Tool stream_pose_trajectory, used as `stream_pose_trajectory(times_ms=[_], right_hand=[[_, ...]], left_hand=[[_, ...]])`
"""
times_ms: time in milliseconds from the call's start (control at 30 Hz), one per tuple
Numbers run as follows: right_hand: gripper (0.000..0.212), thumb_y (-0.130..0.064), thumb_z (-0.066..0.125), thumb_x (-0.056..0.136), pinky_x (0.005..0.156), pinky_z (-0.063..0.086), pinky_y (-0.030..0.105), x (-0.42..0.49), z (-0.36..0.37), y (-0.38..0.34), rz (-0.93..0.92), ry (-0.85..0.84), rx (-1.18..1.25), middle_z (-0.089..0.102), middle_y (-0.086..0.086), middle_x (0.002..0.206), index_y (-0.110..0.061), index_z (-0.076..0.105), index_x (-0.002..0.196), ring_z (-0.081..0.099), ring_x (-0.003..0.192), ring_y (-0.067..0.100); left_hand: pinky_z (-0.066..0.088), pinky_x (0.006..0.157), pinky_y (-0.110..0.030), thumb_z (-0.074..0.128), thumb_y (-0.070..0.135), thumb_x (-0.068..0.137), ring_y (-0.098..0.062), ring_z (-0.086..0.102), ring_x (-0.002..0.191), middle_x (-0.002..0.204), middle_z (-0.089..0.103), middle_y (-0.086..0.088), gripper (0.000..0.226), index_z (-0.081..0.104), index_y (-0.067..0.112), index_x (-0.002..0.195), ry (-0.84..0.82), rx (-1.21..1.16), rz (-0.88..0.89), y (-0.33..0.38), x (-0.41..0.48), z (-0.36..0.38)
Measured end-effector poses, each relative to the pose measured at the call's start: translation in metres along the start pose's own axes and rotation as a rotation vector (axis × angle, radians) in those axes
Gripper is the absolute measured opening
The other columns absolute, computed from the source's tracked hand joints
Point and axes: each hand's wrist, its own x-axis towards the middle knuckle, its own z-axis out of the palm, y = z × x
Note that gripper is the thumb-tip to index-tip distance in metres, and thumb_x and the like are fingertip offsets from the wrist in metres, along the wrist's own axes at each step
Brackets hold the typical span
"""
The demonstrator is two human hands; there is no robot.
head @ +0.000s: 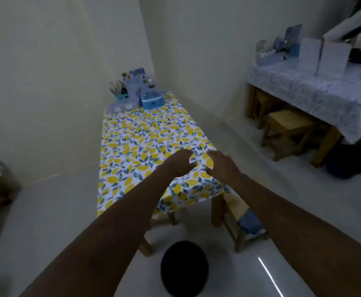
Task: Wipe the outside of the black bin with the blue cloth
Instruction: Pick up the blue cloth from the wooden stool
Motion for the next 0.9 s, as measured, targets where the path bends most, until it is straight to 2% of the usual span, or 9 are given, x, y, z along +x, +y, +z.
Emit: stream_pose_trajectory(times_ms=[167,267,467,533,633,667,767,867,900], right_hand=[[0.070,-0.032,0.064,0.086,0.106,0.027,0.041,-0.041,0.047,0.062,0.202,0.043,0.099,0.039,0.016,0.148,-0.009,0.035,0.145,0.037,0.136,0.032],[0.065,-0.025,0.062,0.086,0.103,0.031,0.043,-0.064,0.085,0.096,0.311,-0.021,0.104,0.043,0.019,0.144,-0.006,0.037,0.142,0.042,0.131,0.035],[0.054,-0.026,0.067,0.081,0.088,0.044,0.041,-0.111,0.193,0.184,0.564,-0.098,0.234,0.058,0.022,0.122,-0.001,0.052,0.126,0.056,0.111,0.039],[0.060,-0.025,0.073,0.080,0.095,0.040,0.044,-0.123,0.227,0.210,0.580,-0.128,0.207,0.056,0.020,0.129,-0.002,0.050,0.130,0.052,0.120,0.036],[0.075,-0.033,0.073,0.080,0.107,0.031,0.046,-0.130,0.275,0.250,0.572,-0.145,0.171,0.045,0.017,0.144,-0.003,0.039,0.140,0.040,0.134,0.032],[0.078,-0.035,0.073,0.080,0.108,0.030,0.047,-0.131,0.291,0.264,0.572,-0.156,0.148,0.042,0.017,0.146,-0.004,0.036,0.142,0.038,0.136,0.031],[0.084,-0.037,0.077,0.076,0.106,0.036,0.053,-0.126,0.336,0.301,0.565,-0.128,0.075,0.043,0.019,0.146,-0.002,0.037,0.142,0.038,0.136,0.034],[0.095,-0.040,0.081,0.069,0.095,0.044,0.059,-0.111,0.373,0.331,0.498,-0.086,-0.003,0.041,0.020,0.147,-0.005,0.034,0.143,0.037,0.136,0.038],[0.098,-0.043,0.080,0.067,0.093,0.044,0.060,-0.104,0.383,0.341,0.480,-0.073,-0.039,0.038,0.020,0.149,-0.007,0.032,0.145,0.034,0.138,0.040]], left_hand=[[0.023,0.115,-0.034,0.050,0.031,0.098,-0.026,0.027,0.145,0.157,0.028,-0.013,0.061,0.028,0.007,0.150,-0.137,-0.057,0.003,0.023,0.019,0.077],[0.028,0.111,-0.035,0.052,0.031,0.097,-0.028,0.034,0.140,0.153,0.035,-0.015,0.058,0.034,0.006,0.147,-0.187,-0.090,-0.009,0.036,0.041,0.132],[0.016,0.117,-0.033,0.043,0.032,0.101,-0.026,0.025,0.146,0.159,0.025,-0.012,0.060,0.023,0.008,0.151,-0.374,-0.119,0.015,0.045,0.064,0.279],[0.016,0.117,-0.031,0.038,0.036,0.100,-0.026,0.028,0.145,0.157,0.029,-0.013,0.059,0.027,0.007,0.150,-0.439,-0.124,0.021,0.046,0.067,0.329],[0.019,0.118,-0.033,0.015,0.050,0.085,-0.031,0.036,0.140,0.151,0.039,-0.017,0.080,0.036,0.003,0.146,-0.511,-0.186,0.028,0.042,0.079,0.401],[0.020,0.118,-0.033,0.020,0.047,0.088,-0.031,0.036,0.140,0.151,0.039,-0.016,0.074,0.036,0.003,0.146,-0.535,-0.184,0.017,0.046,0.083,0.409],[0.028,0.116,-0.036,0.040,0.034,0.096,-0.030,0.039,0.137,0.148,0.042,-0.012,0.056,0.040,0.008,0.144,-0.501,-0.219,0.012,0.045,0.106,0.450],[0.024,0.117,-0.034,0.014,0.053,0.081,-0.030,0.038,0.138,0.149,0.042,-0.015,0.083,0.039,0.004,0.144,-0.457,-0.247,0.062,0.035,0.129,0.497],[0.025,0.116,-0.033,0.016,0.051,0.081,-0.030,0.040,0.137,0.147,0.044,-0.016,0.082,0.040,0.003,0.143,-0.437,-0.260,0.054,0.030,0.138,0.509]])
